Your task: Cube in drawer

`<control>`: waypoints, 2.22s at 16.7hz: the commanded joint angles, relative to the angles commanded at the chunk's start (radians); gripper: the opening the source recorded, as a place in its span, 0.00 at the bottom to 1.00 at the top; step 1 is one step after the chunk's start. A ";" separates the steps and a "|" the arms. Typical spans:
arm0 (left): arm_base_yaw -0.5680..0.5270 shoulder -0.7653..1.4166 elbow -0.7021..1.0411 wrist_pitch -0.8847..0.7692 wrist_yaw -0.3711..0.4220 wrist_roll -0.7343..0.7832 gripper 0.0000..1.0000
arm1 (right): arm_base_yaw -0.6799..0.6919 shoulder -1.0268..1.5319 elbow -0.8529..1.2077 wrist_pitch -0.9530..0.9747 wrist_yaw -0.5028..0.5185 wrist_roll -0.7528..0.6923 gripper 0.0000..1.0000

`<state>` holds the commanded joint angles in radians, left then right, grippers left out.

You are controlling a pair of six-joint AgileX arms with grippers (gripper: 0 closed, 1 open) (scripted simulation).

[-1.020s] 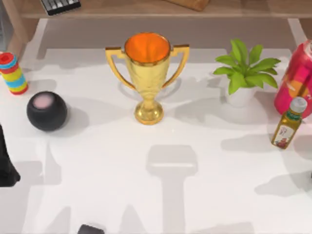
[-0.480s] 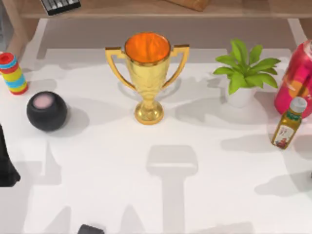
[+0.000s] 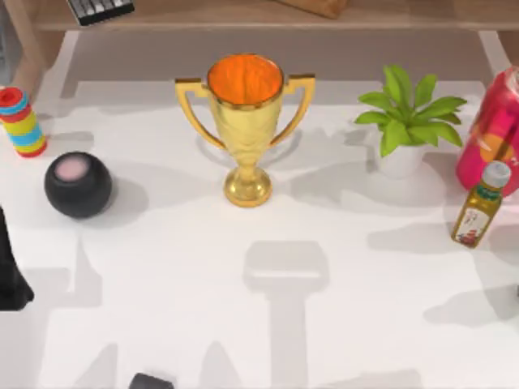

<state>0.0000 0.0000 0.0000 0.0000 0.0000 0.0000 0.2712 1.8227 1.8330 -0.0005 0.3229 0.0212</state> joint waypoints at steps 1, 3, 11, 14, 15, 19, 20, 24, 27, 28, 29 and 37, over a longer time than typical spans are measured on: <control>0.000 0.000 0.000 0.000 0.000 0.000 1.00 | -0.021 -0.011 0.026 -0.028 0.001 0.001 0.00; 0.000 0.000 0.000 0.000 0.000 0.000 1.00 | -0.080 -0.036 0.100 -0.113 0.004 0.000 0.00; 0.000 0.000 0.000 0.000 0.000 0.000 1.00 | -0.428 -0.003 0.509 -0.719 0.010 -0.089 0.00; 0.000 0.000 0.000 0.000 0.000 0.000 1.00 | -0.540 0.113 0.650 -0.995 -0.014 -0.157 0.00; 0.000 0.000 0.000 0.000 0.000 0.000 1.00 | -0.569 0.166 0.693 -1.083 -0.027 -0.181 0.00; 0.000 0.000 0.000 0.000 0.000 0.000 1.00 | -0.635 0.433 0.844 -1.381 -0.106 -0.271 0.00; 0.000 0.000 0.000 0.000 0.000 0.000 1.00 | -0.642 0.505 0.878 -1.441 -0.130 -0.290 0.00; 0.000 0.000 0.000 0.000 0.000 0.000 1.00 | -0.650 0.765 0.994 -1.619 -0.227 -0.346 0.00; 0.000 0.000 0.000 0.000 0.000 0.000 1.00 | -0.646 0.896 1.051 -1.686 -0.286 -0.366 0.00; 0.000 0.000 0.000 0.000 0.000 0.000 1.00 | -0.646 0.922 1.062 -1.697 -0.298 -0.369 0.00; 0.000 0.000 0.000 0.000 0.000 0.000 1.00 | -0.646 0.938 1.068 -1.704 -0.305 -0.370 0.00; 0.000 0.000 0.000 0.000 0.000 0.000 1.00 | -0.646 0.944 1.070 -1.707 -0.307 -0.371 0.23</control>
<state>0.0000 0.0000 0.0000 0.0000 0.0000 0.0000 -0.3745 2.7671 2.9032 -1.7076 0.0155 -0.3496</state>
